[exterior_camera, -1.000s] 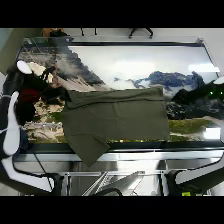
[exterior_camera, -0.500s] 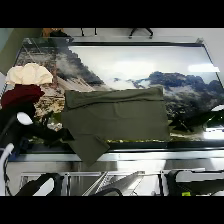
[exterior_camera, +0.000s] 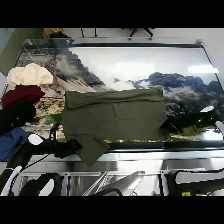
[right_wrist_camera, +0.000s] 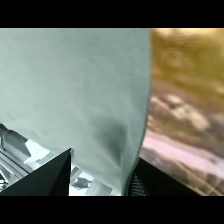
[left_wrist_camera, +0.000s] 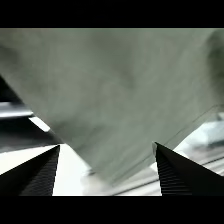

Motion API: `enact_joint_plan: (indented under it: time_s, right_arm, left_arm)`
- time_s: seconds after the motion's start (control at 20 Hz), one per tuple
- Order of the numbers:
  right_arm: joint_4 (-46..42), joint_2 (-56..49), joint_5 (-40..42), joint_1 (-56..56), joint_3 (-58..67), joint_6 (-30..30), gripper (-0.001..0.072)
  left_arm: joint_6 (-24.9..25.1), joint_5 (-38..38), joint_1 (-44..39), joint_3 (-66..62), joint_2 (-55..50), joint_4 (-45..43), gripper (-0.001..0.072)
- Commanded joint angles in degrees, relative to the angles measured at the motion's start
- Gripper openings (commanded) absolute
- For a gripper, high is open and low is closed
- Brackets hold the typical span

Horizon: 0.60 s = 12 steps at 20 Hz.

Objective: Fold the shirts.

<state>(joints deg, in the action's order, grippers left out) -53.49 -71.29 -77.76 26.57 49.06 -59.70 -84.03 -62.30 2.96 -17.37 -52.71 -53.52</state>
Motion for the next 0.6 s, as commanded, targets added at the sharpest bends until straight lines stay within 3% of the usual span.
enact_joint_plan:
  time_s: [0.0, 0.1, 0.15, 0.2, 0.3, 0.5, 0.55]
  right_arm:
    - [-0.1, -0.1, 3.8, -1.0, -0.1, 0.6, 0.0428]
    - [0.0, -0.1, 3.8, -1.0, -0.1, 0.6, 0.0428]
    - [0.0, -0.1, 3.8, -0.9, -0.1, 0.6, 0.0427]
    - [-0.1, -0.1, 3.8, -0.9, -0.1, 0.6, 0.0428]
    - [-0.1, -0.1, 3.7, -0.9, 0.0, 0.6, 0.0428]
    - [-1.1, 0.0, 1.4, -0.9, 0.0, 0.6, 0.0402]
    - [-1.5, 0.0, 0.9, -0.9, 0.0, 0.6, 0.0211]
  left_arm:
    - [2.5, 8.0, -0.8, 1.0, 0.3, 6.4, 0.0579]
    - [5.6, 10.4, -2.3, 0.8, 0.3, 10.9, 0.0354]
    - [6.6, 11.1, -2.9, 0.0, 0.3, 11.2, 0.0181]
    - [7.8, 11.1, -3.1, -1.2, 0.3, 11.1, 0.0057]
    - [8.2, 10.8, -2.7, -4.0, 0.3, 11.0, 0.0010]
    - [9.9, 5.2, 2.5, -9.4, 0.3, 9.4, 0.0011]
    - [10.0, 3.5, 3.8, -10.7, 0.3, 7.8, 0.0011]
